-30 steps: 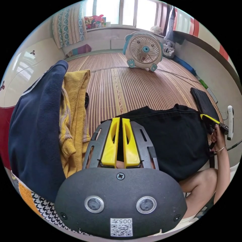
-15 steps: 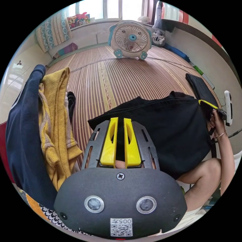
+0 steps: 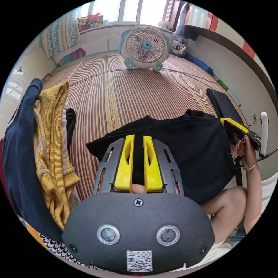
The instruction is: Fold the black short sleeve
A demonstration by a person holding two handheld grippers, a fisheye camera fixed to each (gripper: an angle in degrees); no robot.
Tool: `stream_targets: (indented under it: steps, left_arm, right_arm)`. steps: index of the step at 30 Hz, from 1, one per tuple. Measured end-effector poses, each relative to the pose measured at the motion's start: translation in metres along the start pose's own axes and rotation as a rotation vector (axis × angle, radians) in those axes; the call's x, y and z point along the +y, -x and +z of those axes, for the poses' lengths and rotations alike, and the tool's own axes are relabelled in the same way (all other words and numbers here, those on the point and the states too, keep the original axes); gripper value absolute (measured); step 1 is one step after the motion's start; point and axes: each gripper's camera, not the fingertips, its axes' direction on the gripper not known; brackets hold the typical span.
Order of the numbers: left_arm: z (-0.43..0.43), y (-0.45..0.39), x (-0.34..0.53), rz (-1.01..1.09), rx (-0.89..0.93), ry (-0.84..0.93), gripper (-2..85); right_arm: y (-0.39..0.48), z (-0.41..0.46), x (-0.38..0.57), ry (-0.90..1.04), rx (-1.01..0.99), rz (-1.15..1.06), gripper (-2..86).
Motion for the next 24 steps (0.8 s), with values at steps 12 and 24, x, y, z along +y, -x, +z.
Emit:
stream_targets:
  steps: [12, 24]
  left_arm:
    - [0.024, -0.006, -0.007, 0.02, -0.071, 0.063, 4.0]
    - [0.007, 0.0, 0.003, 0.02, -0.049, 0.013, 0.3]
  right_arm:
    - [0.021, 0.034, -0.007, 0.1, 0.029, -0.048, 1.6]
    - [0.02, 0.018, -0.005, 0.033, 0.031, -0.002, -1.1]
